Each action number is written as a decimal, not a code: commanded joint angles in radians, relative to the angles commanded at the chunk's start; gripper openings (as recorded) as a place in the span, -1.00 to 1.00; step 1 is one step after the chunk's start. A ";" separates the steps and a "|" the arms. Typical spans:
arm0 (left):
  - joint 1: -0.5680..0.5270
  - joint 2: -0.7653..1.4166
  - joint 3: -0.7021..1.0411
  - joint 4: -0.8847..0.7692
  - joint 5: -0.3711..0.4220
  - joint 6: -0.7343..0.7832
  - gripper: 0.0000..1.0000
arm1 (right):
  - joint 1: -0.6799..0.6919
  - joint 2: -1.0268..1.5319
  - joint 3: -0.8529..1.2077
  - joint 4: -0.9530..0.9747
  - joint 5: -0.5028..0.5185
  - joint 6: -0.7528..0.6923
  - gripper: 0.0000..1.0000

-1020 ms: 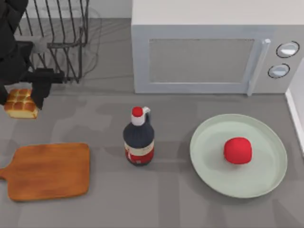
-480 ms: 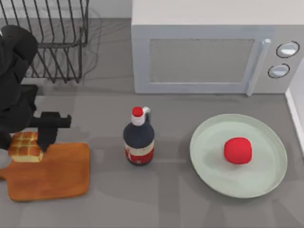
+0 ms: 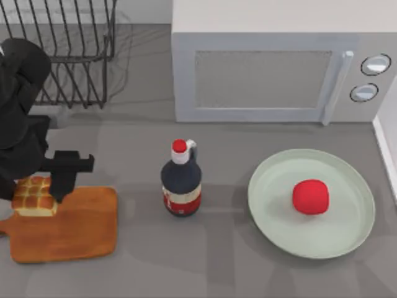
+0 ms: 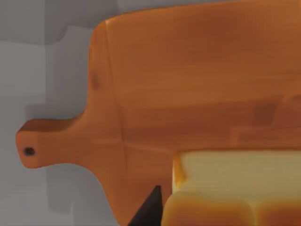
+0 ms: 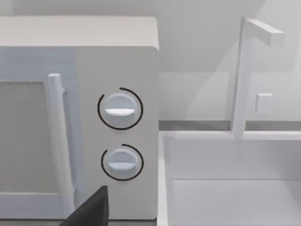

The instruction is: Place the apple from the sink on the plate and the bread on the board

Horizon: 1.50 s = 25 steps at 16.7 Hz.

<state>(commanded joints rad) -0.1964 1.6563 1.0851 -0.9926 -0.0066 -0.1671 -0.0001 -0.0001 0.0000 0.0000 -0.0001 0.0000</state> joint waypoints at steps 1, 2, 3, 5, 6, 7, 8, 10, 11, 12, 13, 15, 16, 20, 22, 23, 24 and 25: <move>-0.001 0.002 -0.005 0.007 0.000 0.001 -1.00 | 0.000 0.000 0.000 0.000 0.000 0.000 1.00; -0.001 0.006 -0.011 0.016 0.000 0.001 -1.00 | 0.000 0.000 0.000 0.000 0.000 0.000 1.00; 0.000 0.009 -0.018 0.027 0.000 0.001 -1.00 | 0.000 0.000 0.000 0.000 0.000 0.000 1.00; 0.000 0.017 -0.036 0.053 0.000 0.000 -1.00 | 0.000 0.000 0.000 0.000 0.000 0.000 1.00; 0.000 0.021 -0.044 0.069 0.000 0.000 -1.00 | 0.000 0.000 0.000 0.000 0.000 0.000 1.00; 0.000 0.024 -0.052 0.085 0.000 0.000 -1.00 | 0.000 0.000 0.000 0.000 0.000 0.000 1.00; 0.000 0.026 -0.060 0.102 0.000 0.000 -1.00 | 0.000 0.000 0.000 0.000 0.000 0.000 1.00; 0.000 0.031 -0.072 0.133 0.000 -0.001 -1.00 | 0.000 0.000 0.000 0.000 0.000 0.000 1.00; 0.000 0.034 -0.079 0.147 0.000 -0.001 -1.00 | 0.000 0.000 0.000 0.000 0.000 0.000 1.00; 0.000 0.038 -0.085 0.159 0.000 -0.001 -1.00 | 0.000 0.000 0.000 0.000 0.000 0.000 1.00; 0.000 0.043 -0.092 0.169 0.000 -0.001 -1.00 | 0.000 0.000 0.000 0.000 0.000 0.000 1.00; 0.000 0.058 -0.110 0.183 0.000 -0.001 -1.00 | 0.000 0.000 0.000 0.000 0.000 0.000 1.00; 0.000 0.062 -0.115 0.185 0.000 -0.001 -1.00 | 0.000 0.000 0.000 0.000 0.000 0.000 1.00; 0.000 0.062 -0.115 0.185 0.000 -0.001 -0.85 | 0.000 0.000 0.000 0.000 0.000 0.000 1.00; 0.000 0.062 -0.115 0.185 0.000 -0.001 -0.55 | 0.000 0.000 0.000 0.000 0.000 0.000 1.00; 0.000 0.062 -0.115 0.185 0.000 -0.001 -0.40 | 0.000 0.000 0.000 0.000 0.000 0.000 1.00; 0.000 0.062 -0.115 0.185 0.000 -0.001 -0.25 | 0.000 0.000 0.000 0.000 0.000 0.000 1.00; 0.000 0.062 -0.115 0.185 0.000 -0.001 -0.10 | 0.000 0.000 0.000 0.000 0.000 0.000 1.00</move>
<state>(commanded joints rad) -0.1967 1.7183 0.9704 -0.8078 -0.0065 -0.1677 -0.0001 -0.0001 0.0000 0.0000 -0.0001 0.0000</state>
